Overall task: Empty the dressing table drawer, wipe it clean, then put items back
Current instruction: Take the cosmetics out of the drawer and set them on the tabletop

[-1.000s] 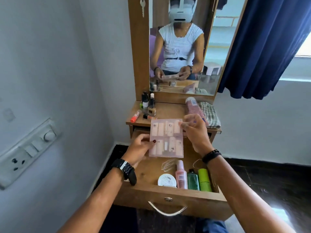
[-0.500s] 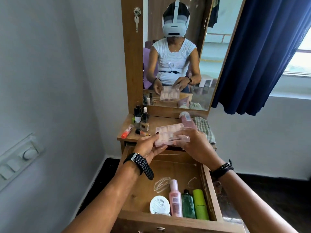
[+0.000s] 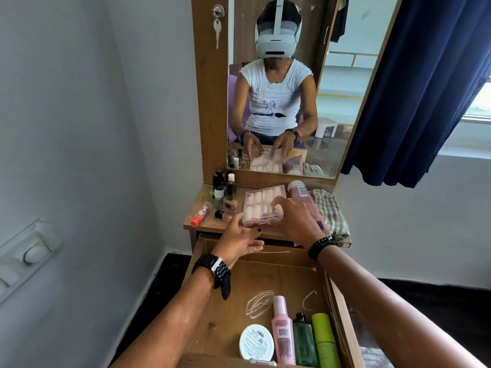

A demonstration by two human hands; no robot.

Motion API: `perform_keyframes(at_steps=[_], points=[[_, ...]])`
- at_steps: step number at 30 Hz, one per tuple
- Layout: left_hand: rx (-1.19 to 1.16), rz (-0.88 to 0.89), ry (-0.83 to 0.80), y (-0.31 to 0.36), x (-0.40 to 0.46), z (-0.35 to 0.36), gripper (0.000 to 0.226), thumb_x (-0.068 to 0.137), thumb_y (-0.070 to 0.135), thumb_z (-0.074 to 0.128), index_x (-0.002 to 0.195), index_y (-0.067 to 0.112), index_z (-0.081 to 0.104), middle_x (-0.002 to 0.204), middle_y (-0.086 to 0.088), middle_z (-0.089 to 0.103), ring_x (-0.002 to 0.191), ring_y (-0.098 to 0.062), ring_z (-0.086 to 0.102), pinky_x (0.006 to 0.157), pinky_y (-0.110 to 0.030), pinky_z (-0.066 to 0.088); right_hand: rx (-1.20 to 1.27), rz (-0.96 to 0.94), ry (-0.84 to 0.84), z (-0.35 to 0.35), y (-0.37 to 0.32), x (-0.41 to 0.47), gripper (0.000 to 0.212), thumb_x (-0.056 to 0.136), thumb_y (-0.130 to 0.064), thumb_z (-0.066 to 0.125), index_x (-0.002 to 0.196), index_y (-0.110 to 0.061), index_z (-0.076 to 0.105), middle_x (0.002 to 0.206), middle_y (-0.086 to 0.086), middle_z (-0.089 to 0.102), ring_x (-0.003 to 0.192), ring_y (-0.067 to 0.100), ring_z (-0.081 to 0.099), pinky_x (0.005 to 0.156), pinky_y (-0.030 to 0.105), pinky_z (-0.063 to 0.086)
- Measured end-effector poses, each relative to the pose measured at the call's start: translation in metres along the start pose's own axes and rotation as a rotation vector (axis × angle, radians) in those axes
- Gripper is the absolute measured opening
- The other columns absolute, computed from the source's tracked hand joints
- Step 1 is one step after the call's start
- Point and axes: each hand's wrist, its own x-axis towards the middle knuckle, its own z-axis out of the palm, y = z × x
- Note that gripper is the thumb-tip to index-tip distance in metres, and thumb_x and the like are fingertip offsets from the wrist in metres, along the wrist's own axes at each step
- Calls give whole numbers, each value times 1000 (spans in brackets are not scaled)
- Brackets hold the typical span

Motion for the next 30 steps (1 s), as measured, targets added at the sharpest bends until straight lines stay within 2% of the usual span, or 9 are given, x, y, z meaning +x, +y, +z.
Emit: perform_keyframes(at_steps=[4,9,12,14,17,19,23,27,30], points=[[98,20,-9,-6,2,4,73,89,4,56,146,20,14,107,-15,51,92,-27,62,90,-41,52,-63,49,-59,14,0,13,35,88,-20,62,119,-11,48,112,16,59,98,29,59,77,32,47],[213,-19,-26,-2,9,8,78,92,4,52,149,24,2,94,-13,55,75,-21,63,73,-33,56,-189,47,-74,19,-3,20,29,93,-7,48,122,-5,46,118,21,54,105,34,56,86,36,48],[302,-43,-18,1,14,11,76,94,6,48,148,25,-2,89,-11,58,73,-21,63,72,-35,56,-249,27,-79,20,-4,22,26,94,-6,42,119,-5,51,119,18,55,108,32,56,91,38,50],[339,-56,-14,1,17,11,77,95,6,46,148,26,-5,93,-13,58,77,-24,63,76,-38,56,-232,7,-31,16,-4,22,25,92,-6,46,115,-7,56,121,15,53,110,30,53,92,38,49],[360,-70,-4,0,20,10,80,94,3,46,148,28,-8,102,-20,58,90,-33,64,82,-43,55,-233,29,196,2,2,17,19,89,-12,52,106,-11,59,116,13,51,111,30,49,91,39,48],[353,-81,4,0,21,9,81,94,1,44,147,30,-10,104,-23,58,93,-36,64,81,-43,55,-242,133,232,-9,13,12,25,88,-17,54,112,-12,55,119,15,49,112,34,46,92,42,44],[336,-100,17,-1,24,12,85,94,-1,45,146,33,-12,89,-16,58,74,-27,64,72,-39,57,-173,260,98,-16,34,7,47,85,-24,55,130,-15,44,127,19,54,120,37,47,103,46,36],[321,-94,4,-2,23,14,87,93,-3,44,145,35,-15,81,-13,56,68,-25,61,75,-43,56,-30,219,155,-16,22,9,49,83,-8,53,131,-17,46,114,11,64,107,30,57,91,37,41],[393,-76,5,-4,20,14,85,94,-2,43,146,33,-13,81,-13,57,65,-22,61,73,-40,57,-48,95,204,-8,7,16,45,78,0,54,121,-13,53,119,8,60,111,26,52,88,32,32]])
